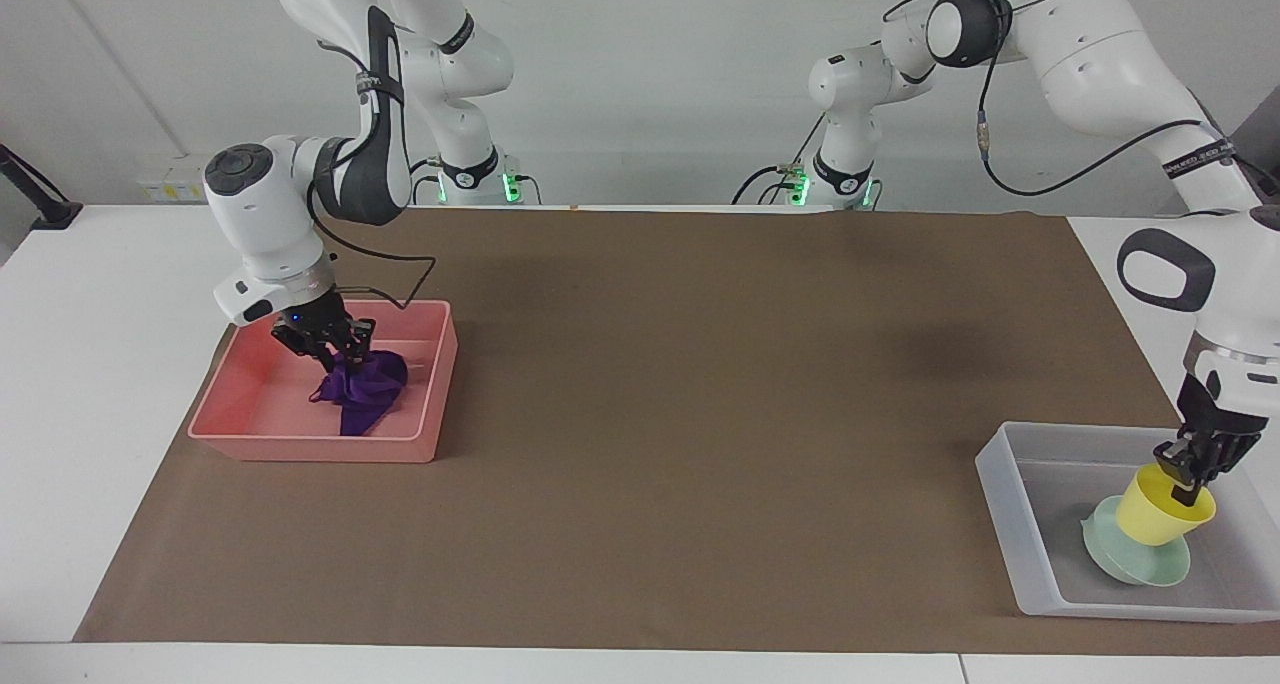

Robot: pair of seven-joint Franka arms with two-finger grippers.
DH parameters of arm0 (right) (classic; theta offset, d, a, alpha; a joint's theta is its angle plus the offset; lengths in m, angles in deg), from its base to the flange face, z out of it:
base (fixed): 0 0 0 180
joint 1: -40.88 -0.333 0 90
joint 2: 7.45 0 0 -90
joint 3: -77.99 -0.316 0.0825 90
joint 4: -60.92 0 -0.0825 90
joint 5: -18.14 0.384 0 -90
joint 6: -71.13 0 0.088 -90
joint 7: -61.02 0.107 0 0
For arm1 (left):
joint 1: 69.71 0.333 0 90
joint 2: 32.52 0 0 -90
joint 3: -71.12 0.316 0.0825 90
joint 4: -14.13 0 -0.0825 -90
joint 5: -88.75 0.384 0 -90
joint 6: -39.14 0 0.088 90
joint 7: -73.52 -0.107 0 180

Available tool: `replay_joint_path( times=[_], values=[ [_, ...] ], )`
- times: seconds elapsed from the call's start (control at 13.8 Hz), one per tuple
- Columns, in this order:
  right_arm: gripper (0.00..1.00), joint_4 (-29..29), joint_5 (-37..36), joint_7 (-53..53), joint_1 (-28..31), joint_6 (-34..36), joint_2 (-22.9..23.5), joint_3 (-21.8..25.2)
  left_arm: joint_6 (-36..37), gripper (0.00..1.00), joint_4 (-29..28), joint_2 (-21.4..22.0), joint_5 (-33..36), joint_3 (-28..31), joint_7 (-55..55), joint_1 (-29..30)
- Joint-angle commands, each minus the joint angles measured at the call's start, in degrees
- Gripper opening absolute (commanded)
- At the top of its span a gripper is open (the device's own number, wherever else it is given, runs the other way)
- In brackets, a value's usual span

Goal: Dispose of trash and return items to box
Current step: 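Carry the yellow cup into the white box with the left gripper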

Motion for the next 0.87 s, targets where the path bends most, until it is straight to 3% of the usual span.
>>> replay_joint_path(
  times=[0.0, 0.58, 0.65, 0.8],
  values=[
    [1.00, 0.0, 0.8, 0.6, 0.1, -0.5, -1.3, -0.5, 0.9, 0.00, 5.0, -4.8, 1.9, -0.7, -0.3, 1.2],
    [1.00, -4.6, 0.8, 4.0, 0.1, 12.5, -6.9, -2.1, -0.3, 0.00, -0.5, -4.2, 1.5, -0.7, -0.4, 2.0],
    [1.00, -6.0, 0.8, 4.5, 0.1, 14.7, -7.4, -2.1, 0.2, 0.08, -0.5, -4.1, 1.5, -0.7, -0.3, 2.0],
    [1.00, -11.6, 0.9, 4.6, 0.2, 22.4, -7.4, -2.2, 0.6, 0.35, -0.1, -4.1, 1.7, -0.7, -0.3, 1.7]
  ],
)
